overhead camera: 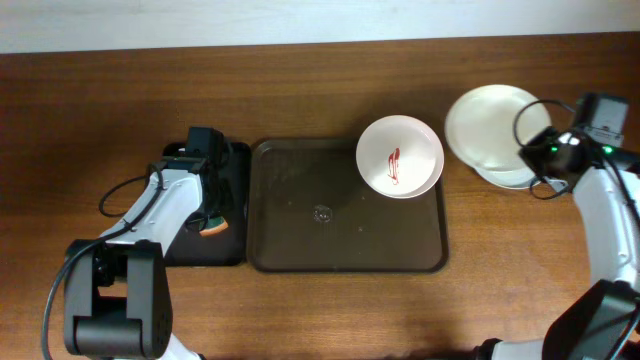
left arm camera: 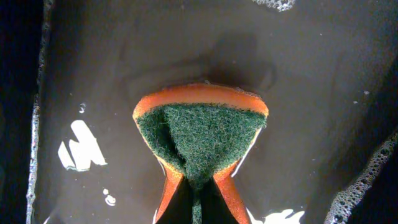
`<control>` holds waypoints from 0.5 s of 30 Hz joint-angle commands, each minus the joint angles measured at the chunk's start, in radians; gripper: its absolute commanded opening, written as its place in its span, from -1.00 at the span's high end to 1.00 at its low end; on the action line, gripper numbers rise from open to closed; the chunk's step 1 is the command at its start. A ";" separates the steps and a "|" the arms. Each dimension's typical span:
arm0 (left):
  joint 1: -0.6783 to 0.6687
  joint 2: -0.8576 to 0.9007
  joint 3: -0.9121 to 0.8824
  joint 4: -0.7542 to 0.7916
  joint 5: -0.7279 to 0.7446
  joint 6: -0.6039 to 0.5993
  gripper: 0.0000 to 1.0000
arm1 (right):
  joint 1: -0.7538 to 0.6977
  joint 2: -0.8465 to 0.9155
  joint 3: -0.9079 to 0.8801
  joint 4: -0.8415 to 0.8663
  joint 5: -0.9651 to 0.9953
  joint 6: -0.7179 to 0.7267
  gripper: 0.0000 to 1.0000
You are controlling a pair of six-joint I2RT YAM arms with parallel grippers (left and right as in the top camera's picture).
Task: Clean dirty plates on tray and stack at the side
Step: 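Carry the cleaned plate right and stack it on the side plate, then move right gripper to the sauce-smeared plate and grasp its rim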
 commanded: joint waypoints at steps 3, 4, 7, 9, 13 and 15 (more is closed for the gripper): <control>0.003 0.011 -0.007 0.000 0.000 0.015 1.00 | -0.087 0.065 0.018 0.059 -0.029 0.043 0.92; 0.003 0.011 -0.007 0.000 0.000 0.015 1.00 | -0.089 0.072 0.018 0.074 -0.027 0.043 0.89; 0.003 0.011 -0.007 -0.001 0.000 0.015 1.00 | -0.089 0.099 0.018 0.161 -0.028 0.042 0.69; 0.003 0.011 -0.007 -0.002 0.000 0.015 1.00 | -0.089 0.113 0.018 0.167 -0.028 0.042 0.56; 0.003 0.011 -0.007 -0.001 0.000 0.015 1.00 | -0.072 0.115 0.018 0.063 -0.162 -0.053 0.47; 0.003 0.011 -0.007 -0.001 0.000 0.015 1.00 | -0.037 0.115 0.018 -0.066 -0.200 -0.150 0.49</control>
